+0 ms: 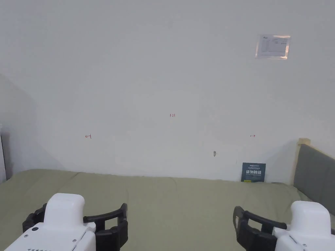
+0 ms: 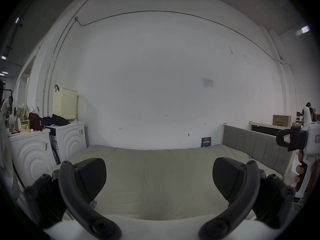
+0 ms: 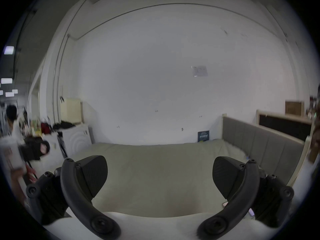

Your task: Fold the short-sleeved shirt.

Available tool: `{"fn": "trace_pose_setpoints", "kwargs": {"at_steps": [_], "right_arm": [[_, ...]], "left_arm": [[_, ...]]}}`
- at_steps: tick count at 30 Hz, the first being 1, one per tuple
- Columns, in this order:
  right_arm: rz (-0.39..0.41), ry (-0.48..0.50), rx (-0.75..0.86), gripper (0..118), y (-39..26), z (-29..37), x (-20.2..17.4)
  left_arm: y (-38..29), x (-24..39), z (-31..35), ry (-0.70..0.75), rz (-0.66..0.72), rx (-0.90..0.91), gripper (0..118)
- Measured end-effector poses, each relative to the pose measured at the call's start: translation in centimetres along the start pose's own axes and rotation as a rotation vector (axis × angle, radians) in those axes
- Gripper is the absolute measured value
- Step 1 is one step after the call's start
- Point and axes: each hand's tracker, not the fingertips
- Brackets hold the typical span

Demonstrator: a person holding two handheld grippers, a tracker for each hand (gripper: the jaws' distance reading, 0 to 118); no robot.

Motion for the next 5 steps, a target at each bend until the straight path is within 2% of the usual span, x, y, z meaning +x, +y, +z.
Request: {"fn": "trace_pose_setpoints", "kwargs": {"at_steps": [2,5], "right_arm": [[0.054,-0.033,0.017,118,-0.42,-0.09,-0.46],[0.03,0.07,0.013,118,-0.65,-0.26,-0.03]], "left_arm": [[0.05,0.09,-0.04,0.001,-0.002,0.003,118],[0.21,0.23,-0.14,0.001,-0.004,0.003,118]]}}
